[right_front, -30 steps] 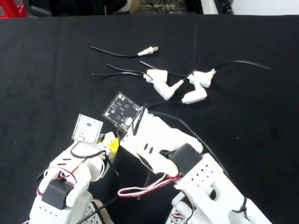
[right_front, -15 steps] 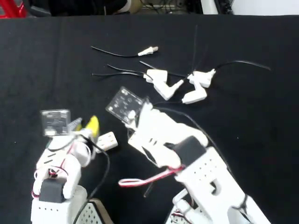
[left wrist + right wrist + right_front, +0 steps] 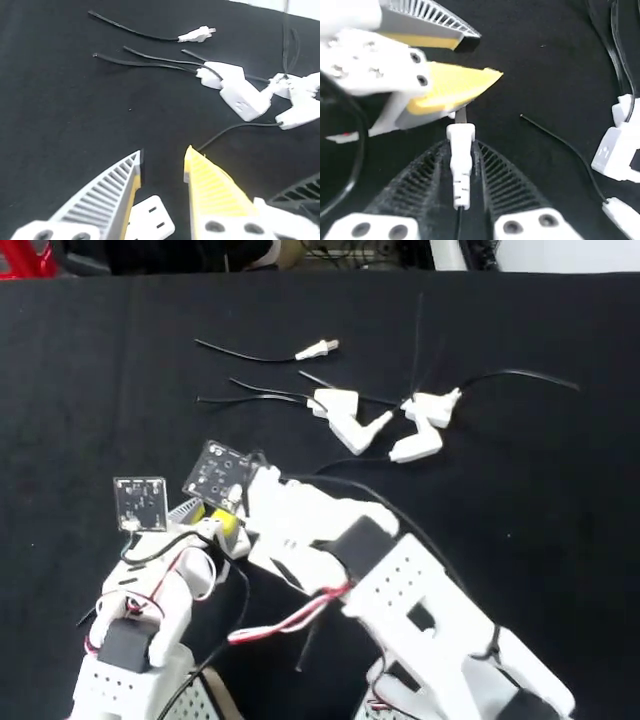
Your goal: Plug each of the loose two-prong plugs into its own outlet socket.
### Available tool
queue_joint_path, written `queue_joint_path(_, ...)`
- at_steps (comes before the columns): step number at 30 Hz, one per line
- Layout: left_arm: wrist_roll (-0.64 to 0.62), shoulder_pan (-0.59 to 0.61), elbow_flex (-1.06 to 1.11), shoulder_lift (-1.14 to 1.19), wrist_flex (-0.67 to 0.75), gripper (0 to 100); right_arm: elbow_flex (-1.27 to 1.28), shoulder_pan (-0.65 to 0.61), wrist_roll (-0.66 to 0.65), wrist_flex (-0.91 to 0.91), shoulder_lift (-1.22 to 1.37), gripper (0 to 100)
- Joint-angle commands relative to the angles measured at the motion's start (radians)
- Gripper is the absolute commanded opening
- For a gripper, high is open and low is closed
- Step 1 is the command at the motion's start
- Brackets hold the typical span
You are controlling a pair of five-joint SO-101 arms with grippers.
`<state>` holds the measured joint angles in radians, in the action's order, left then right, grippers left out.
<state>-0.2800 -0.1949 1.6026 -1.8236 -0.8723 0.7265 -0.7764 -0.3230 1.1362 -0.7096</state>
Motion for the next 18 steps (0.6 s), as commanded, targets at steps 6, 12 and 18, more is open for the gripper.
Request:
queue_joint_path(6,0.069,-0.120,0.004,0.002,-0.044,15,0.013,0.032,0.035,-0.041,-0.166,1.1)
queue_joint_path(12,0.075,-0.159,0.002,0.002,-0.055,15,0.022,0.034,0.035,-0.052,-0.156,1.1)
queue_joint_path(18,0.075,-0.061,-0.008,0.002,-0.057,15,0.012,0.048,0.037,-0.043,-0.154,1.1)
